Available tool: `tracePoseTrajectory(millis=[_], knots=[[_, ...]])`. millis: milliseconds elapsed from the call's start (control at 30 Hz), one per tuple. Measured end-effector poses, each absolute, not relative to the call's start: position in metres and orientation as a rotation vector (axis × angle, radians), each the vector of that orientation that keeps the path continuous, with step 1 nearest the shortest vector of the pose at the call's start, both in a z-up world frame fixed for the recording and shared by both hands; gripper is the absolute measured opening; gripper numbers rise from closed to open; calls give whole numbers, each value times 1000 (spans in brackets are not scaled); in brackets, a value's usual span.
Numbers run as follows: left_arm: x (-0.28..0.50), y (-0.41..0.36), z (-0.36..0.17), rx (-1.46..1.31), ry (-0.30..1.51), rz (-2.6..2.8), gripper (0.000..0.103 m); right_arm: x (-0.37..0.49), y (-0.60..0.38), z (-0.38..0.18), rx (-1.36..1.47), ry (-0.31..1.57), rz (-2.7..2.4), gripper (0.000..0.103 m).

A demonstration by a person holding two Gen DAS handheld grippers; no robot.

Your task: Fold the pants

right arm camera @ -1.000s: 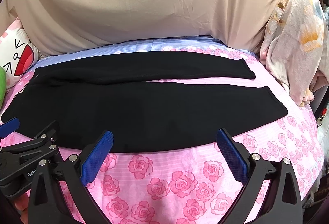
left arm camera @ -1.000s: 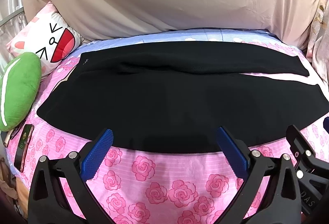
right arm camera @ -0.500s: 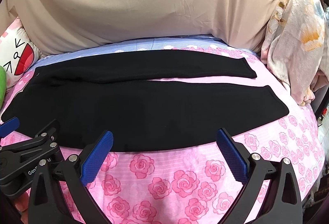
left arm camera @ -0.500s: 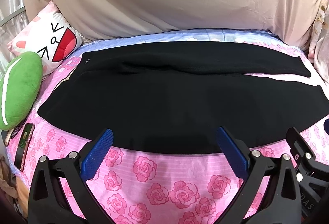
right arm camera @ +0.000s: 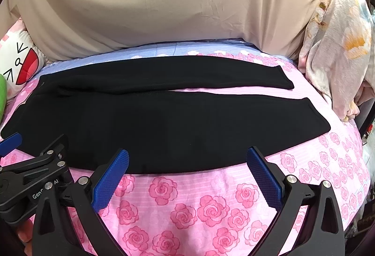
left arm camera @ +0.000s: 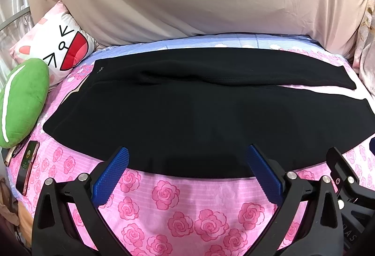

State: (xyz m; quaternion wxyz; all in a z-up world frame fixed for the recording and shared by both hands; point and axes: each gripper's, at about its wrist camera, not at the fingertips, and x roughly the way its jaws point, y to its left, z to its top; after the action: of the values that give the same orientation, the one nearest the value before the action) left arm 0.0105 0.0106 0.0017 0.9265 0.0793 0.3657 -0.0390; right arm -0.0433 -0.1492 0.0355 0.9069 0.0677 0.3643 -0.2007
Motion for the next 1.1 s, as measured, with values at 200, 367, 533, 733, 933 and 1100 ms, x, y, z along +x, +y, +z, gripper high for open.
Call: tracePoseTrajectory(millis=[200,367,533,733,933,1100], knots=[[11,10,1,165,749,-81,98,-43,-151,36,141,751,-415,98],[11,9,1,164,751,-82,98,-44,-151,36,140,751,-415,98],[15,8,0,162,761,-83,98,-43,-151,35,139,754,-415,98],[17,7,0,166,761,-81,98,-42,-152,35,138,757,-416,98],[19,6,-1,168,763,-82,98,-38,-154,34,142,763,-415,98],[21,5,-2,170,766,-81,98,-35,-156,32,145,769,-412,98]])
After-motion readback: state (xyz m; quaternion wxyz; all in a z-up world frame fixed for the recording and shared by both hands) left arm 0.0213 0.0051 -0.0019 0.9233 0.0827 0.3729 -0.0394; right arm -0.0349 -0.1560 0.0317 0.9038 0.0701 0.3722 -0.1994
